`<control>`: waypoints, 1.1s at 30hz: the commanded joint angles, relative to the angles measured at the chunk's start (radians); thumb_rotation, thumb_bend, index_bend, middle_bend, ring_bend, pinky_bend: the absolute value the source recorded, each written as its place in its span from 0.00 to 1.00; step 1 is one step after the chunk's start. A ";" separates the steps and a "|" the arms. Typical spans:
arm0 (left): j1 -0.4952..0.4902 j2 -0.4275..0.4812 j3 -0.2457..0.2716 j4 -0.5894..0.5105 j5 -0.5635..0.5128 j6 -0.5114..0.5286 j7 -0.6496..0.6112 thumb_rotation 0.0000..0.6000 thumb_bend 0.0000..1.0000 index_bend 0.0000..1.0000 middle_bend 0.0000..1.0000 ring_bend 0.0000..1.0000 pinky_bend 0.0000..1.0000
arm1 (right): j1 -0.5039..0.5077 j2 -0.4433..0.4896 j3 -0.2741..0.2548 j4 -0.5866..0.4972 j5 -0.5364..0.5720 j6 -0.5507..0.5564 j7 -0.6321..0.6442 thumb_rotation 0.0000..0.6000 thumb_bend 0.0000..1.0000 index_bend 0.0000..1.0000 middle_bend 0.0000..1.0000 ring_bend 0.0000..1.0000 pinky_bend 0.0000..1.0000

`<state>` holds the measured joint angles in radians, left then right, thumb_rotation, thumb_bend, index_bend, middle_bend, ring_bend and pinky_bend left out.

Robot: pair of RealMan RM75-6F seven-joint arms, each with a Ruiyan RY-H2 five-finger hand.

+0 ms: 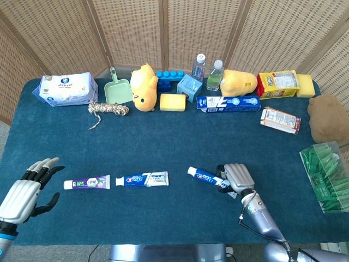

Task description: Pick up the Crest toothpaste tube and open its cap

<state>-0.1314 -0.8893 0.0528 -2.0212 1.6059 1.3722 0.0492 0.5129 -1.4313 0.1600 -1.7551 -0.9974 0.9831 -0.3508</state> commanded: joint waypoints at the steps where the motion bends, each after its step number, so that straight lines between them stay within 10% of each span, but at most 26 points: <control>1: -0.003 0.002 -0.003 -0.006 0.003 0.001 0.003 1.00 0.40 0.15 0.05 0.07 0.08 | -0.010 0.060 0.039 -0.018 -0.006 -0.093 0.198 1.00 0.45 0.92 0.76 0.74 0.85; 20: -0.140 -0.055 -0.085 -0.041 -0.008 -0.129 0.067 1.00 0.40 0.18 0.12 0.15 0.24 | -0.097 0.231 0.208 -0.083 -0.120 -0.454 1.054 1.00 0.45 0.91 0.85 0.83 0.90; 33: -0.275 -0.185 -0.166 -0.035 -0.036 -0.226 0.190 1.00 0.35 0.20 0.14 0.15 0.25 | -0.120 0.282 0.214 -0.167 -0.243 -0.567 1.264 1.00 0.45 0.91 0.85 0.83 0.90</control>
<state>-0.3909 -1.0525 -0.1015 -2.0628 1.5719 1.1519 0.2201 0.3944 -1.1548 0.3771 -1.9136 -1.2315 0.4246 0.9024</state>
